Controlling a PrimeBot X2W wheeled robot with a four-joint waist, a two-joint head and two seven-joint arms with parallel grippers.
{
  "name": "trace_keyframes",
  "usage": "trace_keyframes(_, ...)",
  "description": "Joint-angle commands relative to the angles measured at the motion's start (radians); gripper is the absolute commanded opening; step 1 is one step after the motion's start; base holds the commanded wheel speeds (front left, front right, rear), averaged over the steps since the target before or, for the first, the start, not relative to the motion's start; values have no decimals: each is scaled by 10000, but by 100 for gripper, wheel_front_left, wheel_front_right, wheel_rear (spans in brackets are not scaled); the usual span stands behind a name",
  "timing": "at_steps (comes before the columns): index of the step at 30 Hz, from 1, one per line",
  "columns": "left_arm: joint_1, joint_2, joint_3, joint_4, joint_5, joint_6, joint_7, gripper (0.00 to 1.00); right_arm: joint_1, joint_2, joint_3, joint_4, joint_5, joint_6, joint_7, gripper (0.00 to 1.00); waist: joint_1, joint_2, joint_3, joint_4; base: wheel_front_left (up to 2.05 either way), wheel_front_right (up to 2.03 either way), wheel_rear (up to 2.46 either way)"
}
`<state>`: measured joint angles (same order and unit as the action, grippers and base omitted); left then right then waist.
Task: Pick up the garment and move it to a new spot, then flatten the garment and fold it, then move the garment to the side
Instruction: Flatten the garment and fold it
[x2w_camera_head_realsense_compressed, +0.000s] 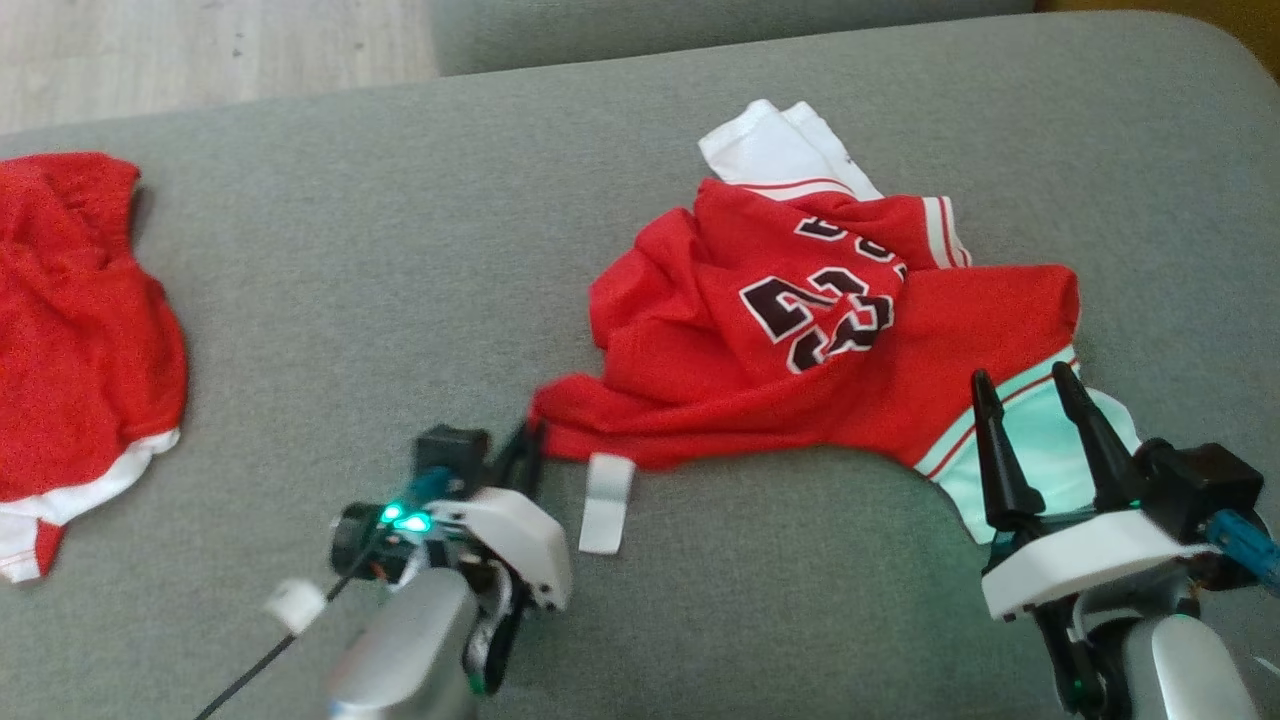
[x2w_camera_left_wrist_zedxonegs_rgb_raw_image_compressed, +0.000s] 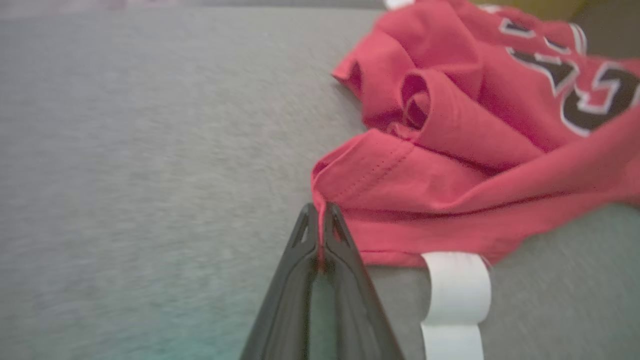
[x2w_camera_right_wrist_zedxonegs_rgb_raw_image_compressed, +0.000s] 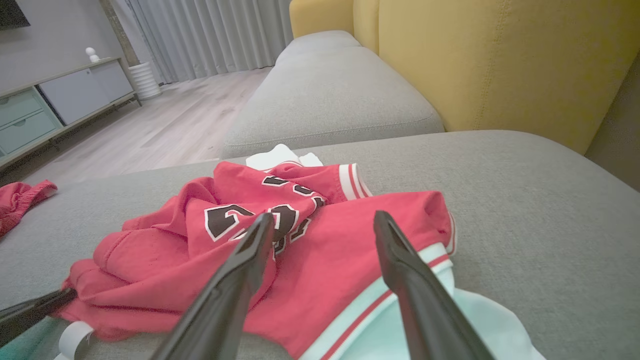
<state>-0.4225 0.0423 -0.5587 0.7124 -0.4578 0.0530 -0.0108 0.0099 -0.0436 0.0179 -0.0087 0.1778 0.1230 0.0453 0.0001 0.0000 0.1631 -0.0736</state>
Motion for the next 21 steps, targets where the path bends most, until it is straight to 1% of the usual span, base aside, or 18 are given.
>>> trace_keyframes(1,-198,193,731,-230,-148,328,-562,0,-381,-66,216,-385,95,77,4,100,-1,0,-76,148,0,0,0)
trace_keyframes(3,-39,465,1277,-258,-380,663,-1096,0,-370,-66,221,-391,110,77,14,100,-1,0,-145,257,0,0,0)
trace_keyframes(5,176,766,1729,-262,-582,876,-1524,0,-345,-66,224,-391,120,77,21,100,-1,0,-225,350,0,0,0)
trace_keyframes(8,549,1065,2192,-238,-863,1017,-1853,0,-295,-66,224,-365,130,77,51,100,-1,0,-353,461,0,0,0)
trace_keyframes(11,779,1103,2350,-277,-1059,910,-1969,0,-267,-66,231,-354,142,77,65,100,-1,0,-439,528,0,0,0)
trace_keyframes(12,868,1135,2355,-330,-1081,808,-2044,71,-262,-66,238,-353,157,77,71,100,-1,0,-483,553,0,0,0)
trace_keyframes(13,946,1159,2366,-406,-1093,705,-2134,100,-262,-66,243,-352,170,77,77,100,-1,0,-529,573,0,0,0)
trace_keyframes(16,1237,1120,2519,-685,-1335,236,-2335,100,-253,-66,264,-343,211,77,99,100,-1,0,-697,592,0,0,0)
trace_keyframes(21,1730,1305,2943,-1854,-1208,-245,-2496,100,-194,-66,253,-353,226,77,131,100,-1,0,-985,538,0,0,0)
